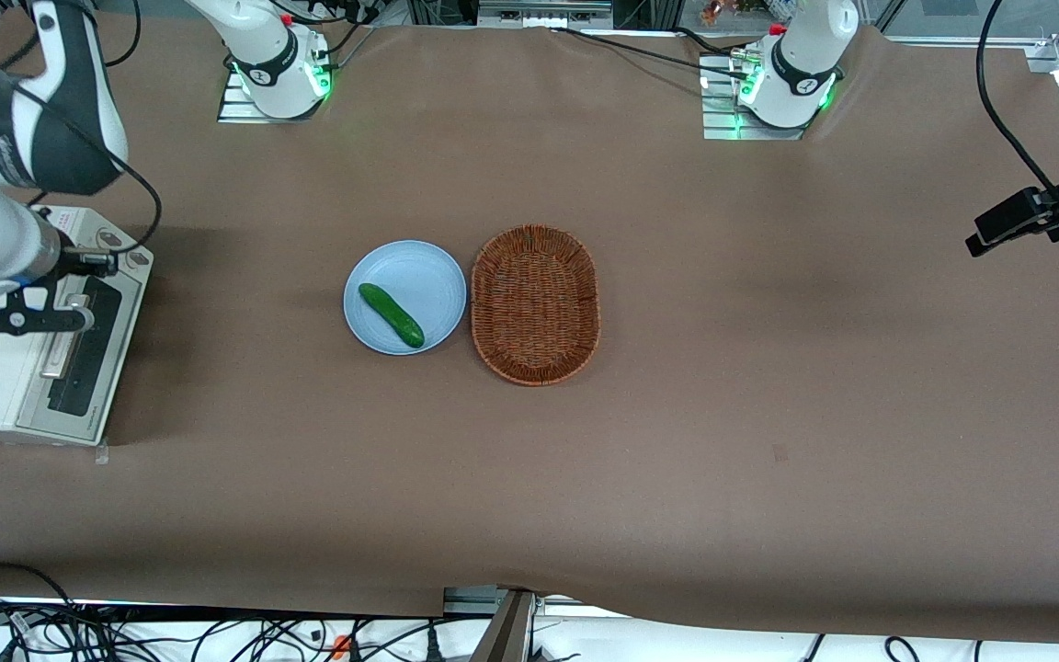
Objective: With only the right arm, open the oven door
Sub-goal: 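Lower the right gripper onto the oven door handle and grip it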
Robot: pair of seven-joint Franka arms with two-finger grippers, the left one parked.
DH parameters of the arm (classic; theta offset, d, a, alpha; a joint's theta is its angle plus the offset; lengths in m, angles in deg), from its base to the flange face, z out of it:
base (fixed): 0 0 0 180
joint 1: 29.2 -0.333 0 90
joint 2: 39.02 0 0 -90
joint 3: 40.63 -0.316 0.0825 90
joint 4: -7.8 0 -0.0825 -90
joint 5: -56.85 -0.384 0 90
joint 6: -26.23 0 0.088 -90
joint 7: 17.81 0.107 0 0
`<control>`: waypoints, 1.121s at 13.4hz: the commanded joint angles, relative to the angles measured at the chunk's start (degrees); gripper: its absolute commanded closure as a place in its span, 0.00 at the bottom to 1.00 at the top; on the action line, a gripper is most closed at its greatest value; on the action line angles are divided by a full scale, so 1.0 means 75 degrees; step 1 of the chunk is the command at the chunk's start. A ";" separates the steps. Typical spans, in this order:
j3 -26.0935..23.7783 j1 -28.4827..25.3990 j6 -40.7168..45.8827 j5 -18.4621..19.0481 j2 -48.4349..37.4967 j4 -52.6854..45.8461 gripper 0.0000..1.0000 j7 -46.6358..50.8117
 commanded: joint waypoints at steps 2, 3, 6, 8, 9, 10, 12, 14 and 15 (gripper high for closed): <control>0.0027 0.0022 -0.0504 0.1056 0.0546 -0.0063 1.00 0.1104; 0.0050 0.0034 -0.0679 0.1373 0.0769 -0.0063 1.00 0.1340; 0.0296 0.0034 -0.1264 0.1517 0.1343 -0.0086 1.00 0.2080; 0.0460 0.0034 -0.1604 0.1529 0.1474 -0.0063 1.00 0.2058; 0.0519 0.0022 -0.1618 0.1599 0.1485 -0.0075 1.00 0.2023; 0.0519 0.0010 -0.1583 0.1715 0.1486 -0.0063 1.00 0.2022; 0.0531 0.0010 -0.1571 0.1915 0.1474 -0.0075 1.00 0.2011; 0.0542 0.0033 -0.1653 0.2056 0.1509 -0.0063 1.00 0.2069; 0.0543 0.0045 -0.1653 0.2056 0.1579 -0.0063 1.00 0.2081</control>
